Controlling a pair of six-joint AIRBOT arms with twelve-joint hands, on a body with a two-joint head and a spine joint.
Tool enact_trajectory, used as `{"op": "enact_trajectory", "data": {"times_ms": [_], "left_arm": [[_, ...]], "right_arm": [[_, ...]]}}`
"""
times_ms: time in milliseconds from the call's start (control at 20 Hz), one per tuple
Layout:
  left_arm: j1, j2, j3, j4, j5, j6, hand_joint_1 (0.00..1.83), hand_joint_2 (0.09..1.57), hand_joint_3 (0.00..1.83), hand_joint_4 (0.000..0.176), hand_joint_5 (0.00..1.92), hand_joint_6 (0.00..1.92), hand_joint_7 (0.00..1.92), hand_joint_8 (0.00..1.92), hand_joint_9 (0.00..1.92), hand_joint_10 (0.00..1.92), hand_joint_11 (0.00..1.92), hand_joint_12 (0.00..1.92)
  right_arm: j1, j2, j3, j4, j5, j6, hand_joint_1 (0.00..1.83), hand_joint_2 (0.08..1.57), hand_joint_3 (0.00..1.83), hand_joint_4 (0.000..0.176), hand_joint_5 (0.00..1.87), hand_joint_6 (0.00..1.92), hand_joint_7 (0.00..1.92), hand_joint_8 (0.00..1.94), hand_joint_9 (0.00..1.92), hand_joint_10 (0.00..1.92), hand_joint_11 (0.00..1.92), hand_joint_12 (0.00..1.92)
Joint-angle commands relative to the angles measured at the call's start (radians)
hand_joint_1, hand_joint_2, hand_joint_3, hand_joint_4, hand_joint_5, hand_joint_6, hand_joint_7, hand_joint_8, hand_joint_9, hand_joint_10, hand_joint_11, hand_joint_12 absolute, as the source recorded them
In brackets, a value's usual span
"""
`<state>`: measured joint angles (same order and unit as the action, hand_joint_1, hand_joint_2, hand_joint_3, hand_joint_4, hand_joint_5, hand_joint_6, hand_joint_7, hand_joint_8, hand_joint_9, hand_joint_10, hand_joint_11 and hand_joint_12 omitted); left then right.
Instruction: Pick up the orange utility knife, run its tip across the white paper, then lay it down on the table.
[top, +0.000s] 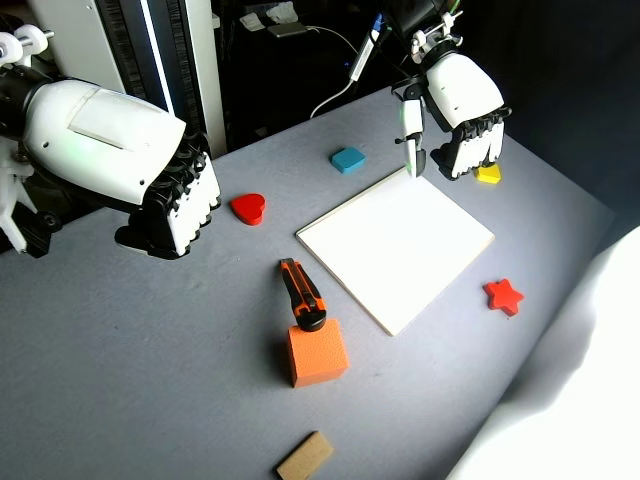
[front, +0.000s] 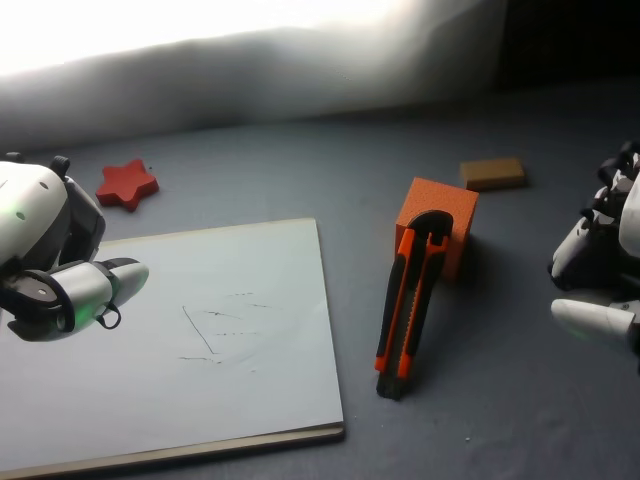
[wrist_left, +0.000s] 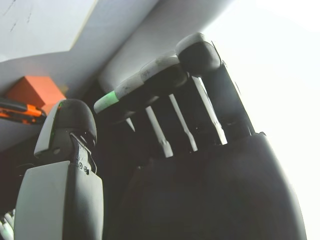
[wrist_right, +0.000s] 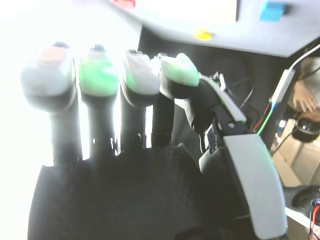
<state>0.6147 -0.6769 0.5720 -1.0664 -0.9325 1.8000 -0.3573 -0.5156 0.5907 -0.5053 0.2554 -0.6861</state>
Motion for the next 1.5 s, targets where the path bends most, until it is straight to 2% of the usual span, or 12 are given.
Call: {"op": "enact_trajectory", "data": {"times_ms": [0, 50, 100, 350, 550, 600, 650, 750, 800, 1000, 1200, 1450], "left_arm": [[-0.009, 0.004, 0.000, 0.039, -0.085, 0.004, 0.15, 1.18, 0.20, 0.006, 0.03, 0.08, 0.09, 0.06, 0.08, 0.15, 0.00, 0.93], [-0.009, 0.004, -0.001, 0.033, -0.085, 0.004, 0.15, 1.18, 0.20, 0.006, 0.03, 0.08, 0.09, 0.06, 0.08, 0.15, 0.00, 0.93], [-0.008, 0.004, -0.002, 0.026, -0.085, 0.005, 0.12, 1.27, 0.02, 0.007, 0.05, 0.01, 0.10, 0.00, 0.12, 0.03, 0.00, 0.91], [0.000, 0.007, -0.007, -0.024, -0.104, 0.029, 0.14, 1.28, 0.01, 0.000, 0.06, 0.00, 0.11, 0.00, 0.11, 0.01, 0.00, 0.80], [-0.003, 0.006, -0.024, -0.103, -0.183, 0.091, 0.13, 1.29, 0.01, 0.003, 0.05, 0.00, 0.10, 0.00, 0.11, 0.01, 0.00, 0.77], [-0.003, 0.005, -0.030, -0.120, -0.199, 0.104, 0.12, 1.29, 0.00, 0.004, 0.05, 0.00, 0.10, 0.00, 0.11, 0.01, 0.00, 0.75], [-0.004, 0.005, -0.044, -0.153, -0.224, 0.130, 0.09, 1.29, 0.01, 0.004, 0.03, 0.00, 0.10, 0.00, 0.11, 0.00, 0.00, 0.74], [-0.011, 0.001, -0.072, -0.210, -0.264, 0.177, 0.10, 1.29, 0.00, 0.001, 0.04, 0.00, 0.10, 0.00, 0.11, 0.00, 0.00, 0.78], [-0.013, -0.007, -0.088, -0.228, -0.303, 0.187, 0.11, 1.29, 0.00, 0.002, 0.03, 0.00, 0.09, 0.00, 0.11, 0.00, 0.00, 0.78], [-0.013, -0.051, -0.101, -0.227, -0.340, 0.169, 0.12, 1.29, 0.00, 0.008, 0.05, 0.00, 0.11, 0.00, 0.12, 0.00, 0.00, 0.79], [0.011, -0.133, -0.077, -0.177, -0.340, 0.069, 0.09, 1.30, 0.00, 0.002, 0.03, 0.00, 0.10, 0.00, 0.12, 0.00, 0.00, 0.84], [0.023, -0.164, -0.067, -0.173, -0.340, 0.056, 0.10, 1.30, 0.00, 0.005, 0.03, 0.00, 0.10, 0.00, 0.13, 0.00, 0.00, 0.86]], "right_arm": [[0.002, 0.005, -0.001, 0.013, 0.107, -0.003, 0.38, 0.95, 0.34, 0.000, 0.00, 0.03, 0.09, 0.10, 0.03, 0.33, 0.00, 0.64], [0.001, 0.006, -0.001, 0.013, 0.109, -0.003, 0.38, 0.95, 0.34, 0.000, 0.00, 0.03, 0.09, 0.10, 0.03, 0.33, 0.00, 0.64], [-0.001, 0.007, -0.001, 0.013, 0.110, -0.003, 0.39, 1.06, 0.09, 0.000, 0.03, 0.01, 0.15, 0.01, 0.09, 0.24, 0.00, 0.70], [-0.011, 0.010, -0.001, 0.013, 0.119, -0.003, 0.37, 1.11, 0.03, 0.000, 0.05, 0.01, 0.16, 0.00, 0.12, 0.18, 0.00, 0.72], [-0.016, 0.001, 0.000, 0.013, 0.120, -0.044, 0.44, 1.11, 0.01, 0.000, 0.01, 0.00, 0.11, 0.00, 0.10, 0.14, 0.00, 0.56], [-0.015, -0.005, 0.000, 0.013, 0.120, -0.048, 0.56, 1.09, 0.00, 0.000, 0.02, 0.00, 0.11, 0.00, 0.10, 0.14, 0.00, 0.55], [-0.016, -0.021, 0.004, 0.013, 0.115, -0.049, 0.81, 1.07, 0.00, 0.000, 0.00, 0.00, 0.08, 0.00, 0.08, 0.11, 0.00, 0.51], [-0.018, -0.062, 0.026, -0.001, 0.102, -0.049, 1.12, 1.06, 0.00, 0.000, 0.00, 0.00, 0.00, 0.00, 0.00, 0.00, 0.00, 0.01], [-0.016, -0.094, 0.049, -0.037, 0.103, -0.044, 1.12, 1.08, 0.00, 0.000, 0.00, 0.00, 0.00, 0.00, 0.00, 0.00, 0.00, 0.00], [0.003, -0.188, 0.117, -0.147, 0.044, 0.015, 1.18, 1.08, 0.00, 0.000, 0.00, 0.00, 0.00, 0.00, 0.00, 0.00, 0.00, 0.00], [0.038, -0.283, 0.179, -0.162, -0.064, 0.024, 1.18, 1.09, 0.00, 0.000, 0.00, 0.00, 0.00, 0.00, 0.00, 0.00, 0.00, 0.00], [0.033, -0.345, 0.239, -0.299, -0.015, 0.064, 1.19, 1.09, 0.00, 0.000, 0.00, 0.00, 0.00, 0.00, 0.00, 0.00, 0.00, 0.00]]}}
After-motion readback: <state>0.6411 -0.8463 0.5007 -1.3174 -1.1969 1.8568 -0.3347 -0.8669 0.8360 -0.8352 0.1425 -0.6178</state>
